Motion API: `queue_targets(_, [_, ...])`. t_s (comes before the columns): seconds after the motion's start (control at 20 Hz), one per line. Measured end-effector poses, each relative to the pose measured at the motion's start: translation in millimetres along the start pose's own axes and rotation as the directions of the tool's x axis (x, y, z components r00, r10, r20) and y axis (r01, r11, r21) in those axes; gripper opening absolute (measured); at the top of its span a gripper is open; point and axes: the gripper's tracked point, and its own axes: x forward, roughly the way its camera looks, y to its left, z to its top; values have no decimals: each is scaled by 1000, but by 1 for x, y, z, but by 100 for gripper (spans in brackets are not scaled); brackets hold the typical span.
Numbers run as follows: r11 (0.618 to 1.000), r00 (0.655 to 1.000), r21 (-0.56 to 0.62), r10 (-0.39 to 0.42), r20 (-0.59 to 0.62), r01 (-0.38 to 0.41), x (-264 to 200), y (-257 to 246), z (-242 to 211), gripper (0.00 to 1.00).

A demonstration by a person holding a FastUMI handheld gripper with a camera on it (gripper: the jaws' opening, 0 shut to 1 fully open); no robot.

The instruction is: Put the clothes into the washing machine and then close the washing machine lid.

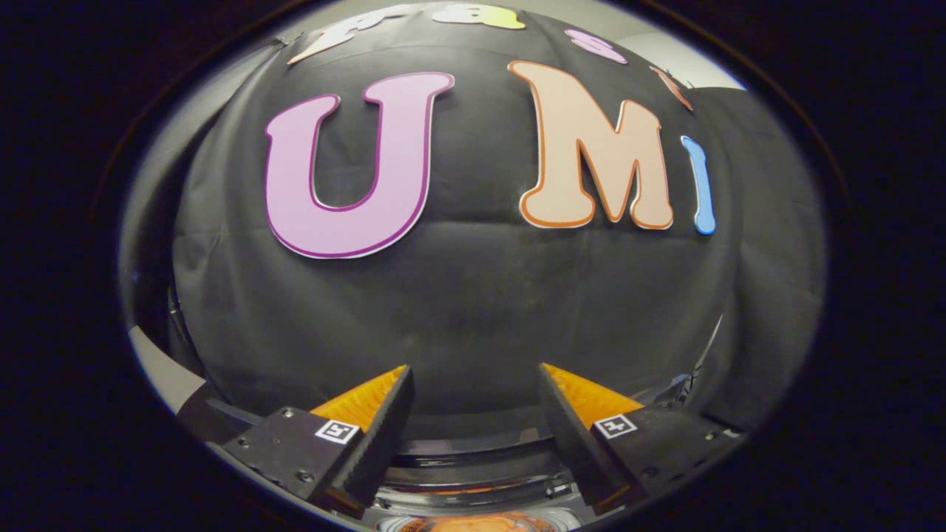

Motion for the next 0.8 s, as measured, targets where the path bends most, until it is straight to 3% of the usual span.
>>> queue_targets(0.8, [1000,999,-9,-25,25,26,-63,-11,-13,99])
